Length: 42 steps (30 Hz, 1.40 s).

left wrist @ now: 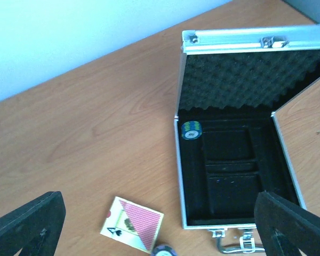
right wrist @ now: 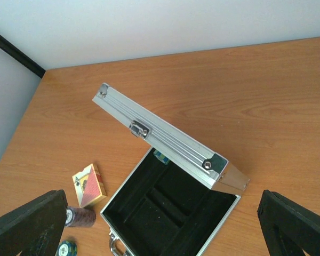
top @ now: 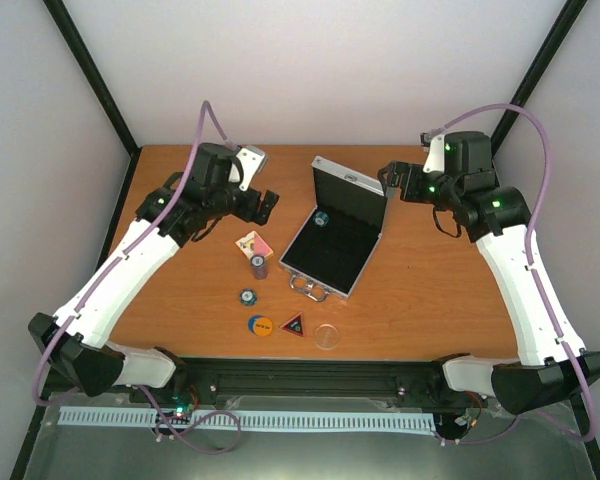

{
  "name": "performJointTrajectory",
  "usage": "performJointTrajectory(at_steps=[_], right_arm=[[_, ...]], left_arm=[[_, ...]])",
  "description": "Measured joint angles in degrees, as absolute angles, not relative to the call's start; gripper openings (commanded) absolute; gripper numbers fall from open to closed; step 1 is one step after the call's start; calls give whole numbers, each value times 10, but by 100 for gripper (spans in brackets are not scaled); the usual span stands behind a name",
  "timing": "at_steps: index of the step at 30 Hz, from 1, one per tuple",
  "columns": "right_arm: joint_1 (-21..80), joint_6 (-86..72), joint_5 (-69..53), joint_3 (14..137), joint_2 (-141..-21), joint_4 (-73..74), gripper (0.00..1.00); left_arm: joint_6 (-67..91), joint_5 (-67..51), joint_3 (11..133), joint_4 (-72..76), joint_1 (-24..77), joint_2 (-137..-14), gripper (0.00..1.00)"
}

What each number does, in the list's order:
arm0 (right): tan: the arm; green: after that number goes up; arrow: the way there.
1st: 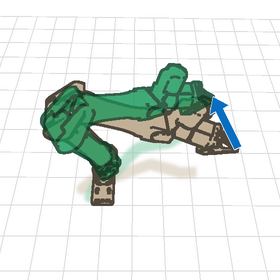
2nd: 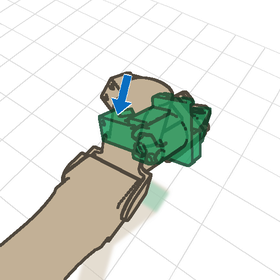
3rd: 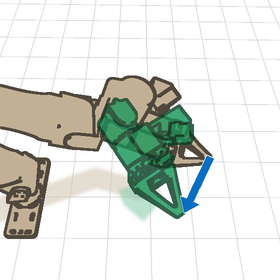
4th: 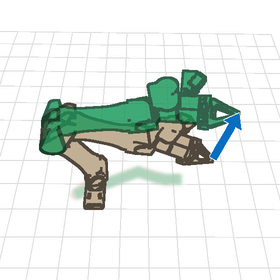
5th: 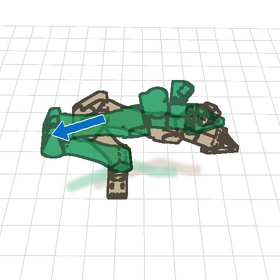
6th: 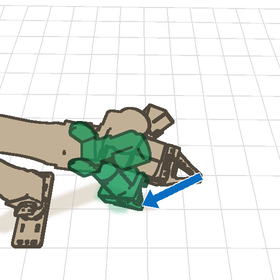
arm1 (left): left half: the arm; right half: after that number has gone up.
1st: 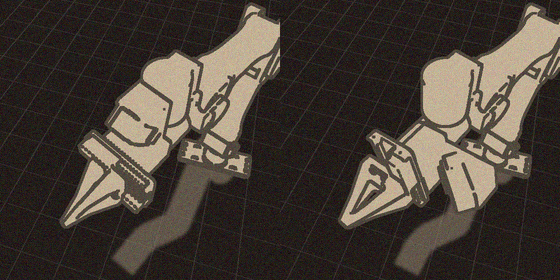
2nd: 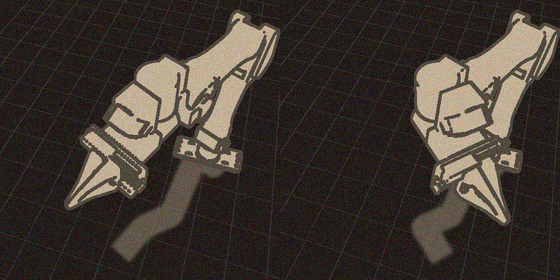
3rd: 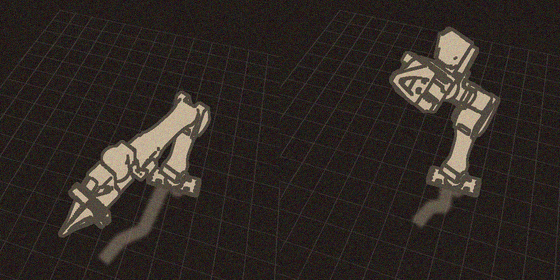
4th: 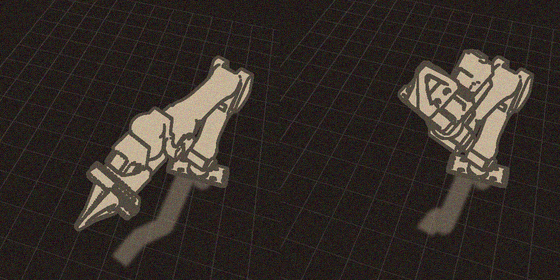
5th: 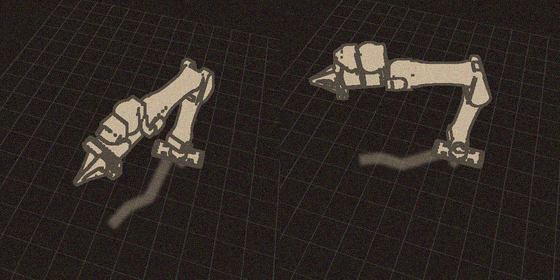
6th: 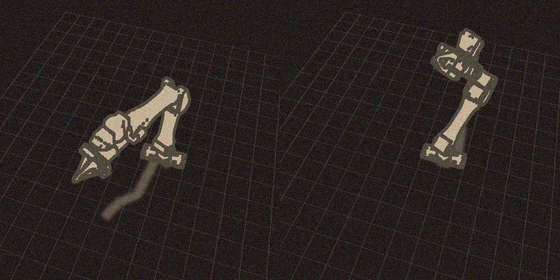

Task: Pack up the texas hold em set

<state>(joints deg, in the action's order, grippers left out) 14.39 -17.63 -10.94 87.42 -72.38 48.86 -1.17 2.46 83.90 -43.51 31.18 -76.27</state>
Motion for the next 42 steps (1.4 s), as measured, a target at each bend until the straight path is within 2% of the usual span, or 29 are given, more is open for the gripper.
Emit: performJointTrajectory(at_steps=[10, 11, 15, 16, 17, 19, 21, 29, 35, 42], right_arm=[[144, -163, -116, 908, -729, 544, 100], [144, -163, -117, 913, -731, 550, 100], [144, -157, -122, 919, -733, 574, 100], [146, -155, -122, 919, -733, 581, 100], [147, -154, -121, 918, -733, 586, 100], [149, -150, -120, 917, -733, 596, 100], [151, -147, -120, 916, -732, 604, 100], [183, -144, -105, 922, -735, 627, 100], [244, -146, -73, 947, -750, 647, 100], [340, -152, -18, 1013, -797, 671, 100]], left_arm=[[138, 8, 909, -571, 309, -774, 98], [152, 11, 909, -583, 309, -774, 96], [208, 46, 909, -634, 308, -774, 74], [219, 53, 909, -641, 308, -774, 72], [235, 57, 907, -646, 307, -772, 72], [248, 53, 905, -646, 306, -768, 83], [259, 38, 899, -645, 306, -761, 85], [298, -3, 849, -650, 306, -700, 79], [334, -46, 748, -668, 306, -653, 69], [366, -80, 653, -676, 306, -635, 68]])
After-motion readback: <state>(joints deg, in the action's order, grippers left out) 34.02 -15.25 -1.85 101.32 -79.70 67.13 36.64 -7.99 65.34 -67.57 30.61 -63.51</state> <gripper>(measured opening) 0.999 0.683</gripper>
